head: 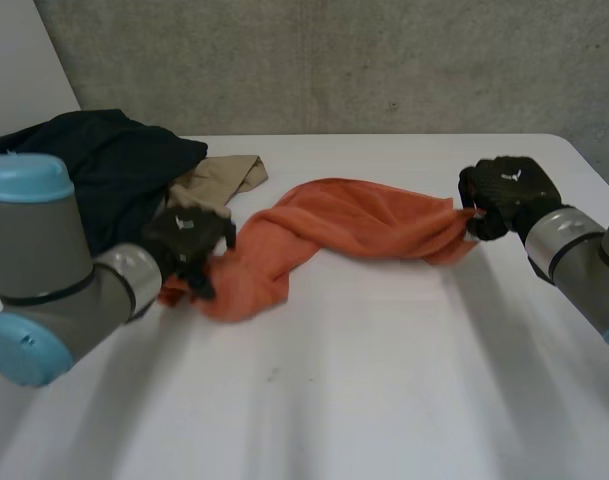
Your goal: Fold the laundry.
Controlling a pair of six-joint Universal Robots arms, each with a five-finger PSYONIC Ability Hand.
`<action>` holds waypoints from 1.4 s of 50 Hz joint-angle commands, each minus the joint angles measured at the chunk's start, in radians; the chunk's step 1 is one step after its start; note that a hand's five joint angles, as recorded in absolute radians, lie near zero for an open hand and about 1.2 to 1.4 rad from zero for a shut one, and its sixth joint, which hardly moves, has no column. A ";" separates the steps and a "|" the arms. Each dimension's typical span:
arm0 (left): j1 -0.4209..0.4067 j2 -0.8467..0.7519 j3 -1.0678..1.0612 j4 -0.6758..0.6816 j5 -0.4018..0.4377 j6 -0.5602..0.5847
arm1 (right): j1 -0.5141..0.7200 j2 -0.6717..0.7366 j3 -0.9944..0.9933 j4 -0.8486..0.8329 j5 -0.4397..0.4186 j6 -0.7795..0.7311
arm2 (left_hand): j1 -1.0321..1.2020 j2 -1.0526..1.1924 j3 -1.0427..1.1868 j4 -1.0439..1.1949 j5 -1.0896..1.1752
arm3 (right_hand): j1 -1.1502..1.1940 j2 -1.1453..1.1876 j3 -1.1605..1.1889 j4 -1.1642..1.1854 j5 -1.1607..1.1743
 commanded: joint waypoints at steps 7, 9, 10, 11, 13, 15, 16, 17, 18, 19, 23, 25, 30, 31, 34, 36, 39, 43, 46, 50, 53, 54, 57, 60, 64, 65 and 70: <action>0.121 0.071 0.173 -0.231 0.086 -0.053 | 0.034 -0.080 -0.011 -0.039 -0.007 -0.061 | -0.212 -0.226 -0.230 -0.223 -0.221 | 0.285 0.227 0.214 0.198 0.260; 0.133 0.060 0.218 -0.231 0.080 -0.084 | 0.055 -0.120 -0.015 -0.042 -0.019 -0.061 | -0.215 -0.229 -0.233 -0.226 -0.224 | 0.285 0.227 0.214 0.198 0.260; 0.136 0.052 0.241 -0.230 0.075 -0.095 | 0.061 -0.135 -0.017 -0.048 -0.025 -0.061 | -0.215 -0.229 -0.233 -0.226 -0.224 | 0.285 0.227 0.214 0.198 0.260; 0.138 0.031 0.287 -0.230 0.067 -0.118 | 0.077 -0.164 -0.023 -0.059 -0.038 -0.058 | -0.215 -0.229 -0.233 -0.226 -0.224 | 0.285 0.227 0.214 0.198 0.260; 0.137 -0.001 0.330 -0.230 0.058 -0.130 | 0.091 -0.197 -0.029 -0.072 -0.051 -0.054 | -0.229 -0.244 -0.247 -0.241 -0.238 | 0.285 0.227 0.214 0.198 0.260; 0.123 -0.058 0.397 -0.234 0.041 -0.135 | 0.110 -0.249 -0.046 -0.094 -0.070 -0.037 | -0.293 -0.308 -0.311 -0.305 -0.302 | 0.285 0.227 0.214 0.198 0.260; 0.118 -0.079 0.419 -0.234 0.037 -0.135 | 0.118 -0.267 -0.054 -0.103 -0.076 -0.028 | -0.314 -0.329 -0.332 -0.326 -0.323 | 0.285 0.227 0.214 0.198 0.260; 0.112 -0.104 0.442 -0.237 0.030 -0.135 | 0.124 -0.284 -0.061 -0.109 -0.081 -0.019 | -0.329 -0.343 -0.347 -0.340 -0.338 | 0.285 0.227 0.214 0.198 0.260; 0.104 -0.127 0.465 -0.240 0.024 -0.135 | 0.132 -0.300 -0.071 -0.114 -0.084 -0.006 | -0.344 -0.358 -0.362 -0.355 -0.353 | 0.285 0.227 0.214 0.198 0.260; 0.091 -0.174 0.509 -0.255 0.011 -0.139 | 0.147 -0.327 -0.092 -0.123 -0.090 0.024 | -0.353 -0.367 -0.370 -0.364 -0.361 | 0.285 0.227 0.214 0.198 0.260; 0.057 -0.283 0.594 -0.338 -0.009 -0.136 | 0.169 -0.379 -0.164 -0.126 -0.093 0.110 | -0.356 -0.370 -0.373 -0.367 -0.364 | 0.285 0.227 0.214 0.198 0.260; 0.045 -0.319 0.620 -0.372 -0.009 -0.139 | 0.170 -0.392 -0.198 -0.126 -0.093 0.142 | -0.356 -0.370 -0.373 -0.367 -0.364 | 0.285 0.227 0.214 0.198 0.260; -0.011 -0.402 0.680 -0.455 0.010 -0.142 | 0.167 -0.409 -0.320 -0.117 -0.088 0.234 | -0.373 -0.387 -0.391 -0.385 -0.382 | 0.285 0.227 0.214 0.198 0.260; -0.018 -0.408 0.683 -0.461 0.015 -0.144 | 0.164 -0.407 -0.337 -0.111 -0.088 0.245 | -0.373 -0.387 -0.391 -0.385 -0.382 | 0.285 0.227 0.214 0.198 0.260; -0.049 -0.423 0.685 -0.476 0.036 -0.153 | 0.146 -0.398 -0.394 -0.089 -0.084 0.279 | -0.367 -0.382 -0.385 -0.379 -0.376 | 0.285 0.227 0.214 0.198 0.260; -0.064 -0.428 0.685 -0.478 0.046 -0.152 | 0.131 -0.384 -0.416 -0.079 -0.081 0.291 | -0.338 -0.352 -0.356 -0.350 -0.347 | 0.285 0.227 0.214 0.198 0.260; -0.087 -0.429 0.694 -0.476 0.044 -0.146 | 0.109 -0.350 -0.446 -0.060 -0.071 0.308 | 0.188 0.174 0.170 0.177 0.179 | 0.285 0.227 0.214 0.198 0.260; -0.086 -0.420 0.749 -0.441 -0.031 -0.135 | 0.098 -0.291 -0.465 -0.040 -0.047 0.302 | 0.842 0.828 0.824 0.830 0.833 | 0.285 0.227 0.214 0.198 0.260; -0.077 -0.406 0.853 -0.383 -0.143 -0.123 | 0.082 -0.225 -0.476 -0.042 -0.004 0.282 | 0.842 0.828 0.824 0.831 0.833 | 0.285 0.227 0.214 0.198 0.260; -0.069 -0.348 0.986 -0.316 -0.249 -0.129 | 0.058 -0.128 -0.525 -0.034 0.063 0.236 | 0.842 0.828 0.824 0.831 0.833 | 0.285 0.227 0.214 0.198 0.260; -0.063 -0.276 1.055 -0.235 -0.267 -0.142 | 0.052 -0.061 -0.578 -0.034 0.115 0.207 | 0.842 0.828 0.824 0.831 0.833 | 0.285 0.227 0.214 0.198 0.260; -0.063 -0.256 1.063 -0.210 -0.269 -0.147 | 0.051 -0.045 -0.591 -0.034 0.126 0.199 | 0.842 0.828 0.824 0.831 0.833 | 0.285 0.227 0.214 0.198 0.260; -0.058 -0.175 1.042 -0.120 -0.278 -0.168 | 0.046 -0.013 -0.630 -0.034 0.162 0.176 | 0.842 0.828 0.824 0.831 0.833 | 0.285 0.227 0.214 0.198 0.260; -0.063 -0.120 0.988 -0.064 -0.287 -0.175 | 0.042 -0.008 -0.634 -0.034 0.177 0.169 | 0.842 0.828 0.824 0.831 0.833 | 0.285 0.227 0.214 0.198 0.260; -0.061 -0.052 0.820 -0.004 -0.310 -0.172 | 0.029 -0.010 -0.595 -0.034 0.171 0.182 | 0.842 0.828 0.824 0.831 0.833 | 0.285 0.227 0.214 0.198 0.260; -0.063 -0.035 0.737 0.011 -0.318 -0.170 | 0.028 -0.013 -0.566 -0.037 0.163 0.192 | 0.842 0.828 0.824 0.831 0.833 | 0.285 0.227 0.214 0.198 0.260; -0.067 0.000 0.485 0.036 -0.319 -0.172 | 0.028 -0.014 -0.431 -0.042 0.125 0.198 | 0.842 0.828 0.824 0.831 0.833 | 0.285 0.227 0.214 0.198 0.260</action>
